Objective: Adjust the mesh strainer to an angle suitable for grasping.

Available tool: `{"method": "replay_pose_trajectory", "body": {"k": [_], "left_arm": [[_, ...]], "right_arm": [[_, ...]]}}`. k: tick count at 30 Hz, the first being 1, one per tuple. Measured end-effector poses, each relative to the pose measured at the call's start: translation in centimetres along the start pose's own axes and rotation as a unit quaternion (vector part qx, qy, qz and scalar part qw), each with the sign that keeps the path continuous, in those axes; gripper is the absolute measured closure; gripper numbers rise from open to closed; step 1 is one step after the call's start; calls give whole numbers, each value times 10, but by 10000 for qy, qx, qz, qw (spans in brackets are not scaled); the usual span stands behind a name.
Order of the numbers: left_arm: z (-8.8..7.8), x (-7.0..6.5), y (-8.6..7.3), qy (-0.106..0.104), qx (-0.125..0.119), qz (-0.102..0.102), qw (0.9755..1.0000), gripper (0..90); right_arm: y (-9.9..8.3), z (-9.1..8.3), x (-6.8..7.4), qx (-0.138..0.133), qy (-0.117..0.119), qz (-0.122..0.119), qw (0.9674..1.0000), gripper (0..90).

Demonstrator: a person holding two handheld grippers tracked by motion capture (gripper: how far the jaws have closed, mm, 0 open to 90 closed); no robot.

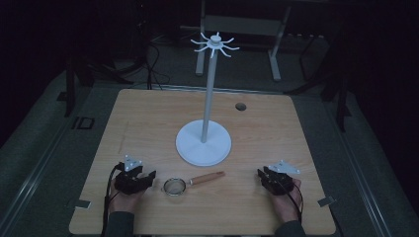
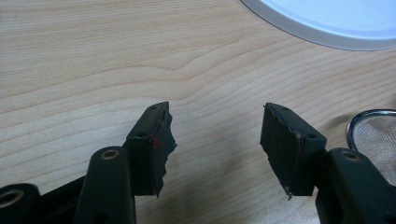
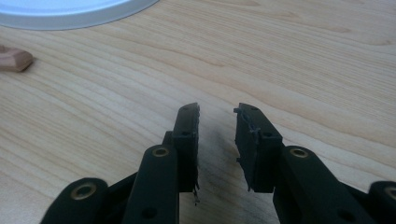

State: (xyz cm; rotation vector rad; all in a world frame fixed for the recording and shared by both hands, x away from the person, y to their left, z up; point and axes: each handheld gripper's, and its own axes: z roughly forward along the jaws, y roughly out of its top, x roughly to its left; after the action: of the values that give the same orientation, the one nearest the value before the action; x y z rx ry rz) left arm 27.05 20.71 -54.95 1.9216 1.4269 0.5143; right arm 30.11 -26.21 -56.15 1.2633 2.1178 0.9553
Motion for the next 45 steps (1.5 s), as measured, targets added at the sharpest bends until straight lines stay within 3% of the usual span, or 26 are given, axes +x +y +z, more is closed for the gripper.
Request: {"method": "replay_pose_trajectory", "body": {"k": [9, 13, 21, 32, 37, 45], "left_arm": [[-3, -5, 2, -78, -74, 66, 9999, 452], [-5, -7, 4, -225, -121, 42, 9997, 456], [-11, -13, 12, -431, -138, 258, 9986, 499], [-13, -23, 26, -702, 4, 666, 9953, 509], [-15, -27, 34, -851, 63, 740, 9936, 524], [-16, -36, 52, -1003, 216, 1049, 9892, 524]], "right_arm": [[0, 1, -1, 90, 88, 47, 9999, 668], [0, 1, -1, 67, 80, 78, 9999, 657], [0, 0, -1, 32, -13, 74, 10000, 644], [0, -1, -1, -9, -97, 76, 9999, 625], [0, -1, -1, -19, -114, 123, 9999, 621], [0, -1, -1, -21, -120, 124, 9998, 615]]}}
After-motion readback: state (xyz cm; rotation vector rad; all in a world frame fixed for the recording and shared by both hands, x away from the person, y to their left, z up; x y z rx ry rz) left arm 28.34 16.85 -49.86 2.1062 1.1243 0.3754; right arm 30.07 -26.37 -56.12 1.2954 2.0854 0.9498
